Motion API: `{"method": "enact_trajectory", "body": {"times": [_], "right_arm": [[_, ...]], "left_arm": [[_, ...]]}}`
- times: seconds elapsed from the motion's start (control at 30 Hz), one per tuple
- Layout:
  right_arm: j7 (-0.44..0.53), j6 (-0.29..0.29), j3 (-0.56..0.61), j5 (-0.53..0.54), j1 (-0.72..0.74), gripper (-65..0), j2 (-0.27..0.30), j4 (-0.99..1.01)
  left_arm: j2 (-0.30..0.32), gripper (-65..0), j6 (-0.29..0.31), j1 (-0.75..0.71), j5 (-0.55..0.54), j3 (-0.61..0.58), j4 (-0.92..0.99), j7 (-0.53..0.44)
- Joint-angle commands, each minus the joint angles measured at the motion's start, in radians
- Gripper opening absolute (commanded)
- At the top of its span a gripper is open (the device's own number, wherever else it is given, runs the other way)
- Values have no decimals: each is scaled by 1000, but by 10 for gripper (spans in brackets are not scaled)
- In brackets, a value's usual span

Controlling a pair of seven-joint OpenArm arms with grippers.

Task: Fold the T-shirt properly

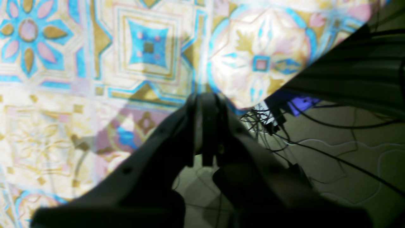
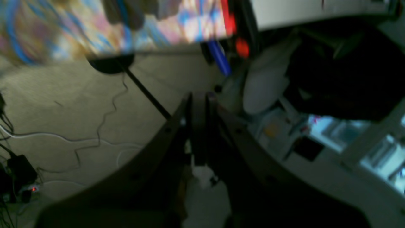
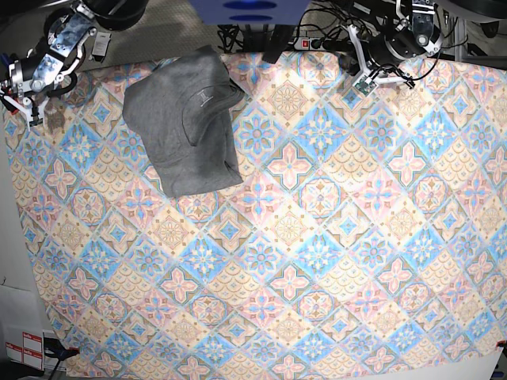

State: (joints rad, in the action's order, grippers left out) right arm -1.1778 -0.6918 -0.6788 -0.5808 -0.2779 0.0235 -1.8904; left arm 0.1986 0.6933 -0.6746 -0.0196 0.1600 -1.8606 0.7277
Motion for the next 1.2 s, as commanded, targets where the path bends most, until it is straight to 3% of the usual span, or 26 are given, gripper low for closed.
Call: {"method": "enact_trajectory", "body": {"times": [0.0,0.1,0.4,0.57,0.83,1.17], "right_arm": [[14,5,-8,-12,-10,-648,14,-16],[22,5,-25,-12,-48,-648,13,-16],[22,5,-74,-12,-119,-648,13,-16],[48,5,-74,-8,-166,-648,-20,-15],[129,5,-78,-11,-217,-648,-73,27],[307,5,-78,-11,-211,-648,-79,340]], "left_arm": [[-3,-619,5,-14,-9,3,-14,-20],[-11,-619,5,-49,37,3,-12,-50],[-127,-619,5,-162,260,5,-6,-222],[-127,-619,5,-198,267,10,55,-283],[-149,-619,5,-199,269,166,258,-408],[-149,-619,5,-89,272,238,520,-461]]}}
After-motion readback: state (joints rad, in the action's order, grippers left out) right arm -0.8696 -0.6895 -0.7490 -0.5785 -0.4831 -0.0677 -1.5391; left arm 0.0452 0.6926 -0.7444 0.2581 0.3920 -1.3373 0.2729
